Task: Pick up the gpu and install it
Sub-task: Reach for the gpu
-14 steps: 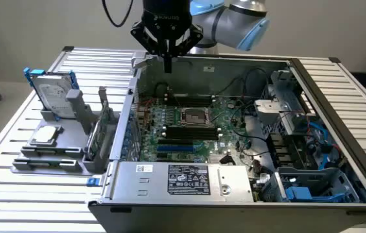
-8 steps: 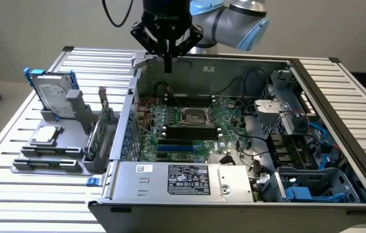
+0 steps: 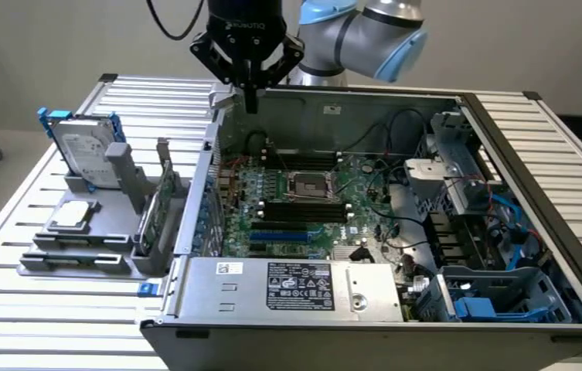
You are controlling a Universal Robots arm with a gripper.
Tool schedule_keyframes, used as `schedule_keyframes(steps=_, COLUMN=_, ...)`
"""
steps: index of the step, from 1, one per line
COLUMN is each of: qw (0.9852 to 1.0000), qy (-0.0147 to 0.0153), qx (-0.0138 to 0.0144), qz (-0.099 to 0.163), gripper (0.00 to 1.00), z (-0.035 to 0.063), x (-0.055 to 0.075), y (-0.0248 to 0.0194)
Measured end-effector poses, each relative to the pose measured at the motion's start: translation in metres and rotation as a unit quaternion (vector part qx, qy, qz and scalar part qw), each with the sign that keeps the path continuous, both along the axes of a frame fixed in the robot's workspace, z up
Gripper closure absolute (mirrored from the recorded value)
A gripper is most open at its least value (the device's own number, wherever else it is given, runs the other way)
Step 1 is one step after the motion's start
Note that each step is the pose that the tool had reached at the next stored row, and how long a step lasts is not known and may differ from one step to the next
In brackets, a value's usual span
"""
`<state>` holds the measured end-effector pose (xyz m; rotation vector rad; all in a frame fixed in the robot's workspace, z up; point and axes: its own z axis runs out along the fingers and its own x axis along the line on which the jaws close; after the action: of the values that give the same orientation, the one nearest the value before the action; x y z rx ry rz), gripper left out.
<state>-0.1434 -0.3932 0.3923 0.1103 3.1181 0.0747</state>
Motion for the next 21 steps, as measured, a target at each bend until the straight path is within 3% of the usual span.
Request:
schedule_keyframes(steps=7, qw=1.0000, qy=0.0026, qx=0.0001, qz=0.000, gripper=0.89, z=-0.0042, x=-0.032, y=0.0018)
schedule_keyframes(steps=10, qw=1.0000, qy=0.0065, qx=0.0001, qz=0.000, gripper=0.89, z=-0.0058, x=-0.045, y=0.0018)
schedule_keyframes(steps=15, qw=0.9999, qy=0.0157, qx=0.0001, qz=0.000, gripper=0.89, z=-0.0082, x=-0.068, y=0.0018)
schedule_keyframes(steps=18, qw=0.9998, qy=0.0190, qx=0.0001, qz=0.000, gripper=0.89, z=-0.0104, x=-0.082, y=0.0019)
schedule_keyframes(steps=21, qw=0.9998, qy=0.0205, qx=0.0001, qz=0.000, gripper=0.89, z=-0.0141, x=-0.095, y=0.0018)
